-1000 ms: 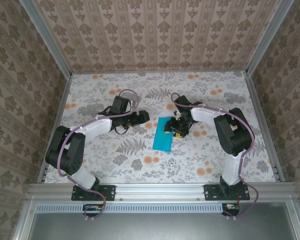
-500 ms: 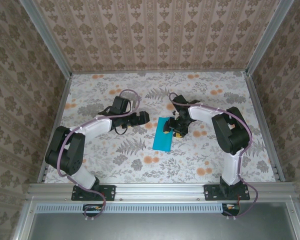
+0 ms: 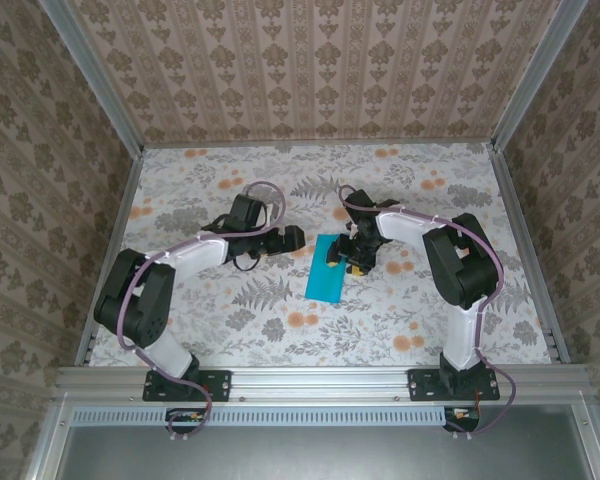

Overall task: Fold a paper plane with a square sheet of paper (pick it up from the middle)
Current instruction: Hold the square sheet of paper at the center of the table.

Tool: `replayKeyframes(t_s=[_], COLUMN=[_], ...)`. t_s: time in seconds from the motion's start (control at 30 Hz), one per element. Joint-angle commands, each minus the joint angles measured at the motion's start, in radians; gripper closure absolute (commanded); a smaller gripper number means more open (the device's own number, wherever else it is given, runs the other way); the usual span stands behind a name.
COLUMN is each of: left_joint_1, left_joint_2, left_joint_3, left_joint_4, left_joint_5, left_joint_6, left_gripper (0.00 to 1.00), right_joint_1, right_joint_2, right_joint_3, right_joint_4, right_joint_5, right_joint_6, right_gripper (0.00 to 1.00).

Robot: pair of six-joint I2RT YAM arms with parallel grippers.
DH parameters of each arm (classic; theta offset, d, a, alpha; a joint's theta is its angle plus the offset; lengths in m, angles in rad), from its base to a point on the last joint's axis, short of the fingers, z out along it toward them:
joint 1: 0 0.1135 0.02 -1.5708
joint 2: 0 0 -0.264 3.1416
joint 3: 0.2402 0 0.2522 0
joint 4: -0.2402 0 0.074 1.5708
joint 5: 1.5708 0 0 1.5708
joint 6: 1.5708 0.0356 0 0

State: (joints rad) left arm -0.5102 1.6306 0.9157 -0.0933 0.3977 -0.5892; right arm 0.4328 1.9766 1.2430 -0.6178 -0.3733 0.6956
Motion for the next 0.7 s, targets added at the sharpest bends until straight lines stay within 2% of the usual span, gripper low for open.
replayKeyframes(t_s=[0.0,0.37,0.5,0.67], left_joint_1=[-0.008,-0.02,-0.025,-0.031], left_joint_2=[0.02,0.062,0.079,0.103], left_joint_3=[0.001,0.021,0.033,0.053], left_joint_4=[0.02,0.022,0.023,0.022], left_joint_5=[0.033,0.081,0.089,0.11], left_joint_6=[0.009,0.003,-0.004,-0.013], left_gripper=[0.01,0.06,0.1,0.22], right_joint_1=[-0.005,-0.008,-0.008,-0.006], right_joint_2=[0.232,0.254,0.266,0.274], right_joint_3=[-0.118,-0.119,-0.119,-0.123], right_joint_4=[-0.018,-0.013,-0.013,-0.008], right_joint_5=[0.253,0.257,0.263,0.262], right_joint_6=[0.011,-0.008,-0.014,-0.024], right_gripper=[0.39,0.37,0.37,0.36])
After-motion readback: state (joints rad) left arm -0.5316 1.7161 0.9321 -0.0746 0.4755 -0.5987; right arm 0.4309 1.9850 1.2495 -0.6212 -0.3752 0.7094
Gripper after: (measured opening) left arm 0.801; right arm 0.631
